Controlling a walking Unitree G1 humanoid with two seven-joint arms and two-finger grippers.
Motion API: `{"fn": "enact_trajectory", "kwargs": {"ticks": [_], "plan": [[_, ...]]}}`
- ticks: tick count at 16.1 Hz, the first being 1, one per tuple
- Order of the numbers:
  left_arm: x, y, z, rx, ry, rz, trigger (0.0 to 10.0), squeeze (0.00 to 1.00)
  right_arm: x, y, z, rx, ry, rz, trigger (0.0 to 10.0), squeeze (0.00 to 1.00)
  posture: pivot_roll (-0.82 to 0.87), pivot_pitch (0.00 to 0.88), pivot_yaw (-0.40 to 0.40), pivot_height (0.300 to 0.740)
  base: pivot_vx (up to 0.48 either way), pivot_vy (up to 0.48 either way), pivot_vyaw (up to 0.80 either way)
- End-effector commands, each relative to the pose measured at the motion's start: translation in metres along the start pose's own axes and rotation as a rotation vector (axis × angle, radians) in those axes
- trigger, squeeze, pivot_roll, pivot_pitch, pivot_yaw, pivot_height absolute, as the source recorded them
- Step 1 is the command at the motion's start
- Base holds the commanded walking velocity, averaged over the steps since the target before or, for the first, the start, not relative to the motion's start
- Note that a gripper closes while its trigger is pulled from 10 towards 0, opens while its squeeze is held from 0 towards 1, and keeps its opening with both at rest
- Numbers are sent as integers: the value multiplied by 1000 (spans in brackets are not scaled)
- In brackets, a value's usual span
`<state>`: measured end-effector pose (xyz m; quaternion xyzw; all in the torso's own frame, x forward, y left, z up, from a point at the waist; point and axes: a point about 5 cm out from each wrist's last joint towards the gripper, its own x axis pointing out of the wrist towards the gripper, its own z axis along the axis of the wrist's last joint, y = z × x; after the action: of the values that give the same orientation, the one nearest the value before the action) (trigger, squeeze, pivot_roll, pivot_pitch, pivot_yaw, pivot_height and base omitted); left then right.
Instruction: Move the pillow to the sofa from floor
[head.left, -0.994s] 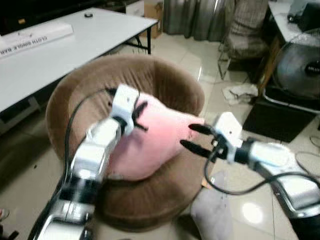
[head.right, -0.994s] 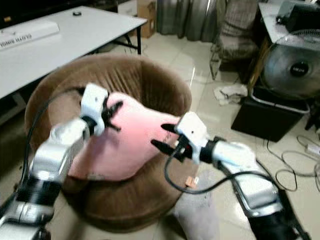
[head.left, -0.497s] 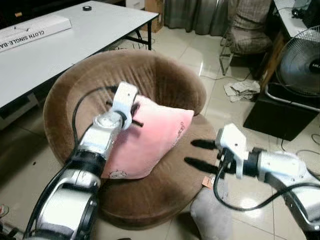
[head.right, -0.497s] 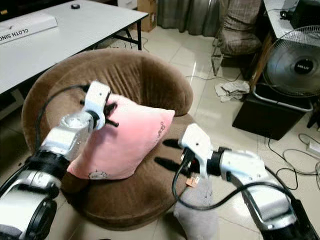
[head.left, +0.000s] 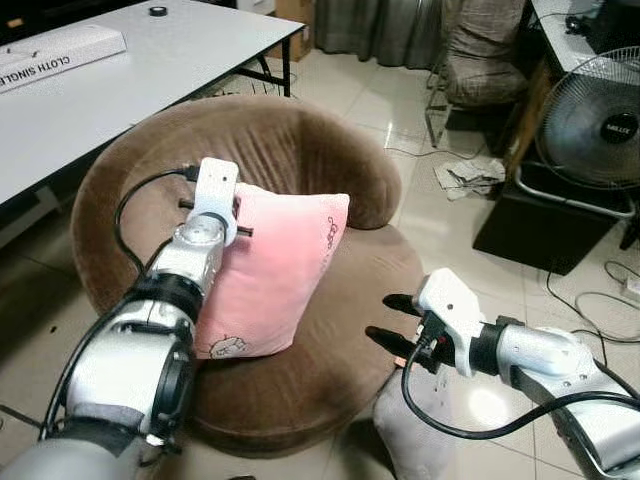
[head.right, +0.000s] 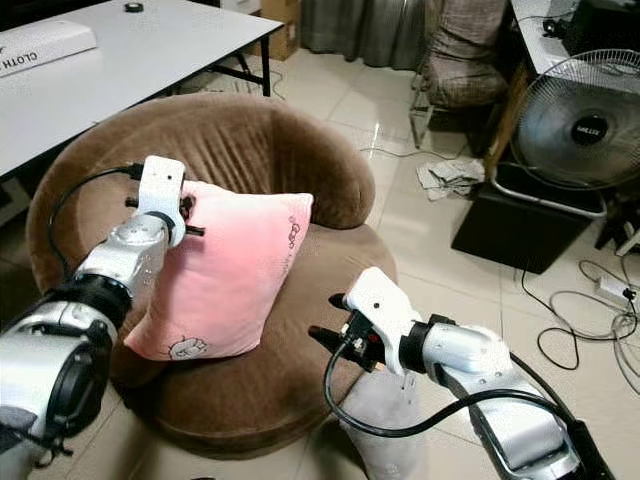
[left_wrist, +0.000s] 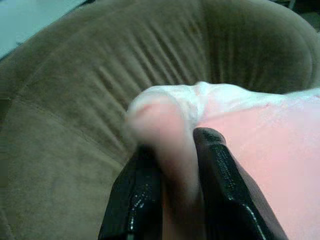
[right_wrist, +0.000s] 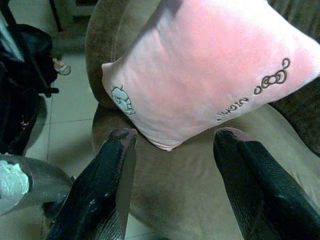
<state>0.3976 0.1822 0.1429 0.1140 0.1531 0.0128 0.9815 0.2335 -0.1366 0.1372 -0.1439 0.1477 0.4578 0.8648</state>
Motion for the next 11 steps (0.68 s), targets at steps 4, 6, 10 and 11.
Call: {"fn": "enact_trajectory", "kwargs": {"ticks": [4, 6, 10, 11], "plan": [[1, 13, 15, 58, -43, 68, 10000, 1000, 1, 4, 3, 2, 5, -28, 10000, 0, -41, 68, -24, 740, 0, 0, 0], [1, 18, 17, 99, -54, 108, 10000, 1000, 3, 4, 3, -6, 2, -55, 10000, 0, -42, 75, -25, 740, 0, 0, 0], [1, 26, 31, 116, -108, 158, 10000, 1000, 4, 2, 4, -4, 2, -97, 10000, 0, -44, 66, -17, 740, 0, 0, 0], [1, 25, 32, 96, -115, 145, 10000, 1000, 5, 1, 4, -4, 2, -105, 10000, 0, -44, 66, -17, 740, 0, 0, 0]]}}
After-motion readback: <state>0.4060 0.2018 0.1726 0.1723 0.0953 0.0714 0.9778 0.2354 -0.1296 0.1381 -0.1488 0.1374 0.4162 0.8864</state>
